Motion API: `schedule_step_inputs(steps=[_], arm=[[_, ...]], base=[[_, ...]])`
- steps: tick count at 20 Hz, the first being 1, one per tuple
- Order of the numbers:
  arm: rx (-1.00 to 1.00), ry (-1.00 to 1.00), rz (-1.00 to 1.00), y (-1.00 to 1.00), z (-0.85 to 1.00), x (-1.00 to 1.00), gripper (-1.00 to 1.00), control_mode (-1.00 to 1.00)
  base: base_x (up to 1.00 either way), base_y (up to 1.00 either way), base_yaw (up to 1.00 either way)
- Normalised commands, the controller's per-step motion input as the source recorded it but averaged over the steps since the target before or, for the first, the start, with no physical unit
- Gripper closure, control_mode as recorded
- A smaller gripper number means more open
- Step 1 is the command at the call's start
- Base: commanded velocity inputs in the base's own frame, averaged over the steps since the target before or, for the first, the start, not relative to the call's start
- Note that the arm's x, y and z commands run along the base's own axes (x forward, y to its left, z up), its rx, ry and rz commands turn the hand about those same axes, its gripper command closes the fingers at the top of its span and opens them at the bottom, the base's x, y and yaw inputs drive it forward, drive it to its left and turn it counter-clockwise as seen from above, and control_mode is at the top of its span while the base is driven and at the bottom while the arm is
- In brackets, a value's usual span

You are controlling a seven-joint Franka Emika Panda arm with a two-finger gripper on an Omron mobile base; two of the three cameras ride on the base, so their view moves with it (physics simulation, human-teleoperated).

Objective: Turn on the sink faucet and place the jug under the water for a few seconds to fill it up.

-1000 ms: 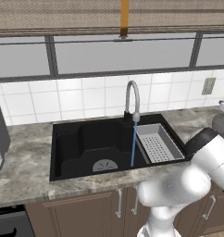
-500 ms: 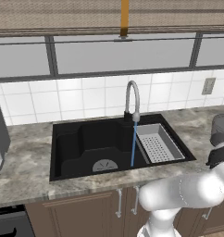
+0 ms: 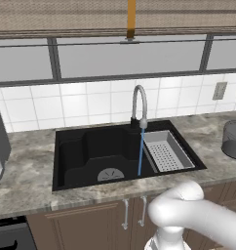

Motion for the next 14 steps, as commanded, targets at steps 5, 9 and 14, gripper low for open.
schedule_step_inputs(steps=[5,9,14], arm=[[-0.11,0.01,0.04,-0.11,-0.31,0.03,-1.0,-1.0],[-0.1,0.06,0.01,0.0,-0.28,0.13,-1.0,-1.0],[-0.06,0.06,0.0,0.0,-0.16,0.23,-1.0,-1.0]], base=[[0.0,0.0,0.0],[0.0,0.0,0.0],[0.0,0.0,0.0]])
